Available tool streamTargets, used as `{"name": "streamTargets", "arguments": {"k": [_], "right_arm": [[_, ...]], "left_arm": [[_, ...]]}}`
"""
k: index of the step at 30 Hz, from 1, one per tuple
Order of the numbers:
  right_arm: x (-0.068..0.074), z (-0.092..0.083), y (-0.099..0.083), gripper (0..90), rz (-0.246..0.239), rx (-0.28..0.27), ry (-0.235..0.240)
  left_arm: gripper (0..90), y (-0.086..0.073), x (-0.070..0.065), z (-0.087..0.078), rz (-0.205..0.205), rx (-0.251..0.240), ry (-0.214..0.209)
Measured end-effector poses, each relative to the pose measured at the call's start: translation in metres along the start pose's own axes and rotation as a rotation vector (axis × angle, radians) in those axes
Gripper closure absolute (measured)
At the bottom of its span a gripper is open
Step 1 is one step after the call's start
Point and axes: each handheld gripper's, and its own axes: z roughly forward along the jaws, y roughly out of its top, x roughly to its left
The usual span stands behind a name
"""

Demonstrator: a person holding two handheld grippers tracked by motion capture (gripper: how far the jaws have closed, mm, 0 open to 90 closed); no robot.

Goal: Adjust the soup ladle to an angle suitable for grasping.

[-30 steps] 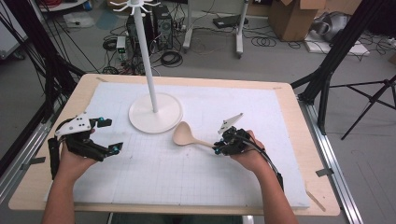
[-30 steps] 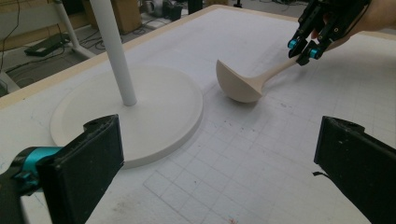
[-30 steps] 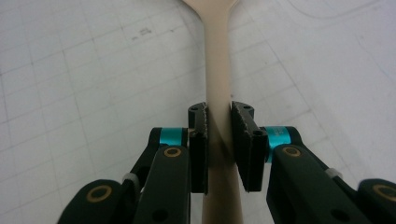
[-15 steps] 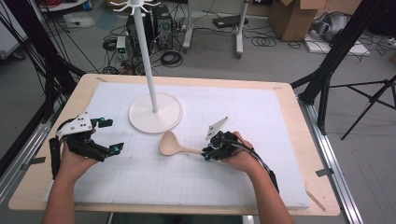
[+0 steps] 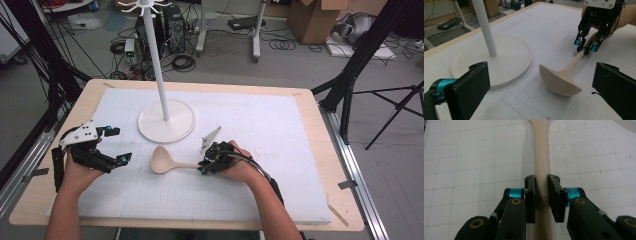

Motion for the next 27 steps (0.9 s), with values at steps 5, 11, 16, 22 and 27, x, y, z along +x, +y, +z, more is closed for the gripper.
{"name": "streamTargets", "arguments": {"k": [5,11,16,22,27], "right_arm": [[0.002,0.01,0.01,76.8,-0.022,-0.007,0.008],[0.003,0.016,0.017,76.8,-0.042,-0.004,0.004],[0.002,0.017,0.02,68.3,-0.016,-0.011,-0.017],[-0.004,-0.001,0.012,50.9,0.077,-0.058,-0.055],[-0.004,-0.019,-0.001,44.3,0.123,-0.106,-0.09]], "left_arm": [[1.7,0.001,-0.001,0.001,0.001,-0.001,-0.002],[1.7,0.001,-0.001,0.001,0.001,-0.002,-0.003],[1.8,0.001,-0.001,0.001,0.003,-0.002,-0.006],[1.7,0.001,-0.001,-0.001,0.0,-0.006,-0.006],[1.7,0.001,-0.001,-0.001,0.0,-0.01,-0.007]]}}
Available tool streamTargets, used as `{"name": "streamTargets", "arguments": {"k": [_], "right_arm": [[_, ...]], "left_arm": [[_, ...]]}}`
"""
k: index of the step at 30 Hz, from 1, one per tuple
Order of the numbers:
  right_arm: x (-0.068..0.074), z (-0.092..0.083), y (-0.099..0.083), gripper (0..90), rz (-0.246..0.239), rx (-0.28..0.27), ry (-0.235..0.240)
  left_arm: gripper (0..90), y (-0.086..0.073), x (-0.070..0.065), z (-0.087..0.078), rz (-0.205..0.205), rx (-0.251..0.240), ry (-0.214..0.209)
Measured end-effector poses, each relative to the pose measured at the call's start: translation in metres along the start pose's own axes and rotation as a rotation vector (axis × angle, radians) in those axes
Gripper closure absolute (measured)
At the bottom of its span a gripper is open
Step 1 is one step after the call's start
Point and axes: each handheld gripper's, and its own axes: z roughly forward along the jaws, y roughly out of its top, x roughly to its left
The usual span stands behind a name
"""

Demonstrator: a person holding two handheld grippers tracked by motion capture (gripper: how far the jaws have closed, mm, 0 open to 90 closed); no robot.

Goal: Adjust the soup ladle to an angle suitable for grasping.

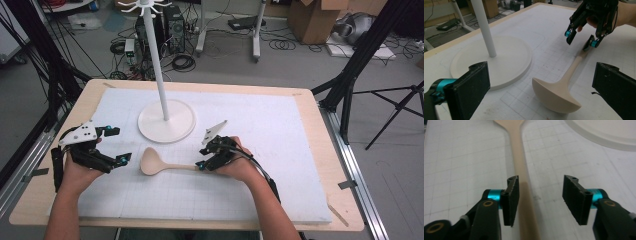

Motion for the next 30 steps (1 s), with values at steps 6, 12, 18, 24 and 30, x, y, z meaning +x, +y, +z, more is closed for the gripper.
{"name": "streamTargets", "arguments": {"k": [6,12,18,24,30], "right_arm": [[-0.002,-0.044,-0.029,34.5,0.065,-0.111,-0.089],[0.003,-0.079,-0.056,26.4,0.138,-0.22,-0.154],[0.009,-0.099,-0.084,16.6,0.189,-0.274,-0.207],[0.015,-0.107,-0.097,10.5,0.204,-0.303,-0.245],[0.017,-0.112,-0.098,2.1,0.208,-0.329,-0.261]], "left_arm": [[1.7,0.001,0.0,0.0,0.006,0.001,-0.004],[1.7,0.0,0.0,0.0,0.006,-0.002,-0.01],[1.8,-0.002,0.003,-0.001,-0.002,-0.002,-0.006],[1.7,-0.002,0.004,-0.004,0.0,-0.006,-0.007],[1.7,-0.002,0.004,-0.007,0.002,-0.014,-0.005]]}}
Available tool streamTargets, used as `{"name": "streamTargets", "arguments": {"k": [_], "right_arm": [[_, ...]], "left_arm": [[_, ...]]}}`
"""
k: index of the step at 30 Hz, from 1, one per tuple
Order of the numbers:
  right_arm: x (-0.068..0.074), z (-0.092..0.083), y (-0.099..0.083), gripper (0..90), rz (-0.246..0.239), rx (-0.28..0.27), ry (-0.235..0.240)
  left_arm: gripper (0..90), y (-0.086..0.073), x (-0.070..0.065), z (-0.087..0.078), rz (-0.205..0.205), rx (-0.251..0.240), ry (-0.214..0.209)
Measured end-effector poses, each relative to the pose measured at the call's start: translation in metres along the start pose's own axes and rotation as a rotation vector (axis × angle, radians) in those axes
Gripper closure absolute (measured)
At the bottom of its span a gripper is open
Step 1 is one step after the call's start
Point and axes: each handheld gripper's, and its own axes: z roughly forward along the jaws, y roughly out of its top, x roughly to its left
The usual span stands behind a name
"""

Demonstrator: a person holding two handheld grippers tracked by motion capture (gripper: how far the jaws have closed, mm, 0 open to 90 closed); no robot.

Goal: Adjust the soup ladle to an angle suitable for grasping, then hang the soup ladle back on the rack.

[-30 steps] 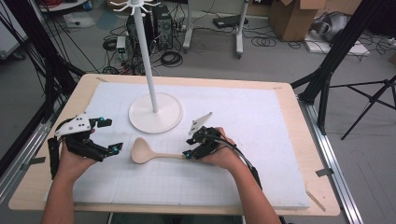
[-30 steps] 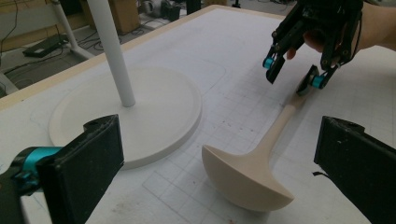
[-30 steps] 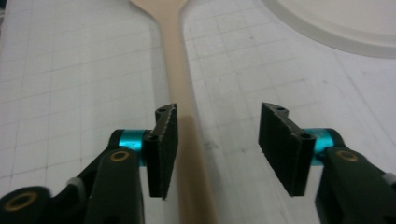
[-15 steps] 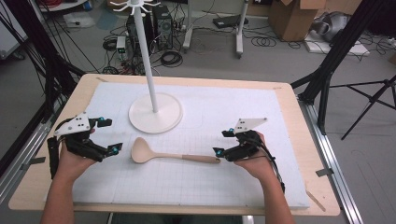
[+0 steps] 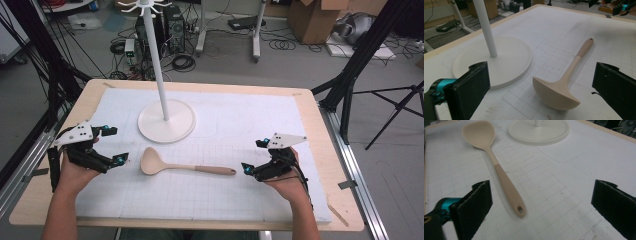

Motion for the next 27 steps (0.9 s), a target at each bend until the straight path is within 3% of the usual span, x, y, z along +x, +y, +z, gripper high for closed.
{"name": "streamTargets", "arguments": {"k": [13,27], "right_arm": [[-0.005,0.001,-0.001,0.1,0.008,-0.019,-0.007],[-0.01,-0.004,-0.002,0.2,0.027,-0.03,-0.029]], "left_arm": [[1.7,-0.003,0.001,0.003,-0.006,0.015,-0.002],[1.8,0.009,-0.007,0.017,0.024,0.017,-0.059]]}}
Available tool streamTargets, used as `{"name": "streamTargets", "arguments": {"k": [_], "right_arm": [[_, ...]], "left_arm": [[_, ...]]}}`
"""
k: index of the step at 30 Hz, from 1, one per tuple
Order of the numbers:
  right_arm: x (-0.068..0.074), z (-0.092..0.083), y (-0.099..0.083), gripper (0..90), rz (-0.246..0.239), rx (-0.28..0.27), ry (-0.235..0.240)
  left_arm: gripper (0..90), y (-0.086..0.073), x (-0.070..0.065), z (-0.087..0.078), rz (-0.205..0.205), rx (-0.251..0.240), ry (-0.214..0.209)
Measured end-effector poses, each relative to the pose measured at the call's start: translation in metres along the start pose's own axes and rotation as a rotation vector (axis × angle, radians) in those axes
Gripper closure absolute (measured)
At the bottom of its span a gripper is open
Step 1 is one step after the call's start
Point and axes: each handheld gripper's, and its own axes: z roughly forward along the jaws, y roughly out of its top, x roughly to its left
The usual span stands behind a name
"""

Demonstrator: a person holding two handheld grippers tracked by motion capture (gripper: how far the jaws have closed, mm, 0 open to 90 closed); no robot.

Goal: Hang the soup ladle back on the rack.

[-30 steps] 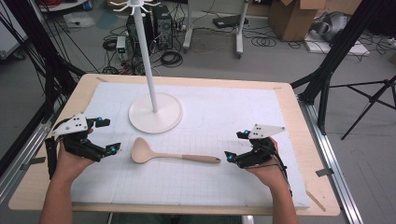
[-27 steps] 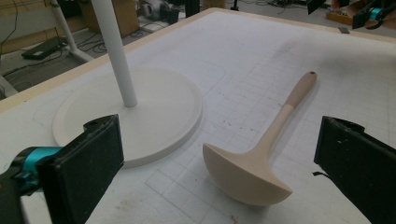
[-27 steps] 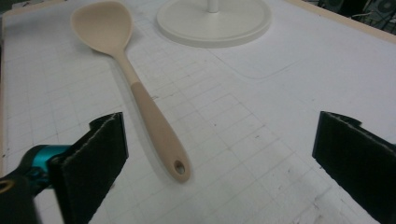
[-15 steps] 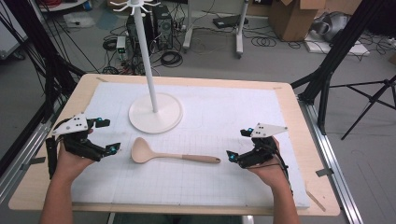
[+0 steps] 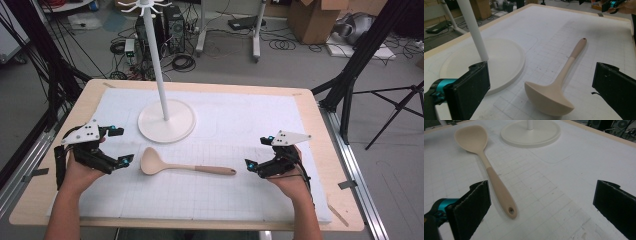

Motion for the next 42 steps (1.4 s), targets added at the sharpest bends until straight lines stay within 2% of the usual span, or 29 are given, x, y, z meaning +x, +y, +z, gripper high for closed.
{"name": "streamTargets", "arguments": {"k": [5,12,13,14,16,17,18,20,27,30,35,42], "right_arm": [[-0.002,0.001,0.001,0.2,-0.001,-0.005,0.0],[0.0,0.006,0.001,0.2,-0.009,0.013,0.007],[0.0,0.006,0.001,0.2,-0.009,0.015,0.007],[0.0,0.006,0.001,0.2,-0.01,0.015,0.006],[0.0,0.005,0.001,0.2,-0.01,0.012,0.006],[0.0,0.005,0.001,0.2,-0.009,0.011,0.008],[0.0,0.005,0.001,0.2,-0.008,0.013,0.011],[0.001,0.007,0.001,0.2,-0.013,0.017,0.017],[0.002,0.01,0.001,0.2,-0.018,0.032,0.021],[0.002,0.011,0.001,0.2,-0.024,0.036,0.022],[0.003,0.012,0.001,0.2,-0.025,0.043,0.023],[0.003,0.012,0.002,0.2,-0.024,0.038,0.011]], "left_arm": [[1.7,0.015,-0.002,0.019,0.023,0.037,-0.025],[1.7,0.036,-0.014,0.051,0.069,0.101,-0.093],[1.7,0.036,-0.014,0.051,0.069,0.101,-0.093],[1.7,0.04,-0.02,0.064,0.085,0.126,-0.115],[1.7,0.042,-0.025,0.077,0.105,0.16,-0.14],[1.8,0.042,-0.025,0.077,0.105,0.16,-0.14],[1.7,0.043,-0.028,0.089,0.119,0.194,-0.156],[1.7,0.043,-0.03,0.102,0.12,0.229,-0.162],[1.7,0.044,-0.036,0.133,0.12,0.29,-0.196],[1.7,0.042,-0.04,0.149,0.133,0.338,-0.221],[1.7,0.039,-0.046,0.172,0.155,0.411,-0.215],[1.7,0.032,-0.053,0.193,0.162,0.469,-0.232]]}}
